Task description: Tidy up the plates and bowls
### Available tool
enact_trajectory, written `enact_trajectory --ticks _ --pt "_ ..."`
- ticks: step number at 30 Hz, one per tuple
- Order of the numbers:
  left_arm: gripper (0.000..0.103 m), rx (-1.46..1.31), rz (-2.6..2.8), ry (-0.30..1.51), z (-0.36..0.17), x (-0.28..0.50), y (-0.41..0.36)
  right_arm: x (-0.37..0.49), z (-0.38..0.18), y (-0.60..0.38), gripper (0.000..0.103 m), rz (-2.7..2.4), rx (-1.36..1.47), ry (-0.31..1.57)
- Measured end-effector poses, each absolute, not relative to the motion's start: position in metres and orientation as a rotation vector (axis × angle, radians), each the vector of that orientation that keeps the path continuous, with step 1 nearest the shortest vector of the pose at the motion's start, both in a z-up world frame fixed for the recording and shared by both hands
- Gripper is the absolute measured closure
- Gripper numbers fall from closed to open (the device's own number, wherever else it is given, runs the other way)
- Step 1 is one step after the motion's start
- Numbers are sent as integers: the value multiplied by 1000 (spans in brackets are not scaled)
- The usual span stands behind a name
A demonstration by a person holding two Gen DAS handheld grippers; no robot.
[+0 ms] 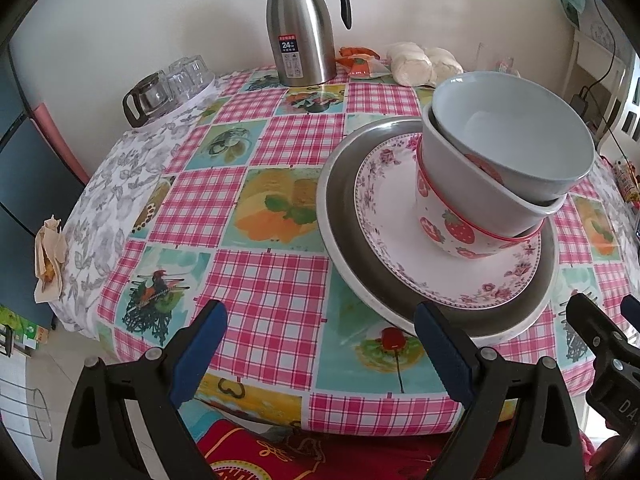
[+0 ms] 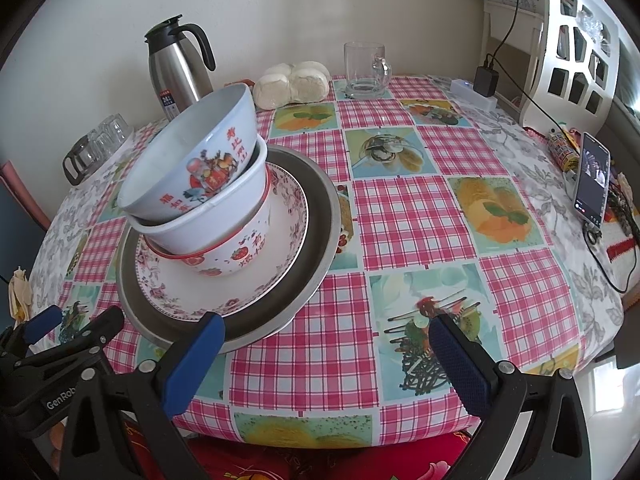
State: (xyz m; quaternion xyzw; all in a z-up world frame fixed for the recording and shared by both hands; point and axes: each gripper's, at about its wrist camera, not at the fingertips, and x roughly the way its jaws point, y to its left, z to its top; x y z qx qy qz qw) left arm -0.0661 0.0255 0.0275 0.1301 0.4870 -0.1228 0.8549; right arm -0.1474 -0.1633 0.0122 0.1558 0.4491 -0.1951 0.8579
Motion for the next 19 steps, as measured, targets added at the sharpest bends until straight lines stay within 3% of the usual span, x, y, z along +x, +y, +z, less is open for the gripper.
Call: enact_trajectory --ticks 19 --pt "8 270 -241 1025 27 -66 28 -148 10 -165 0 -409 325 949"
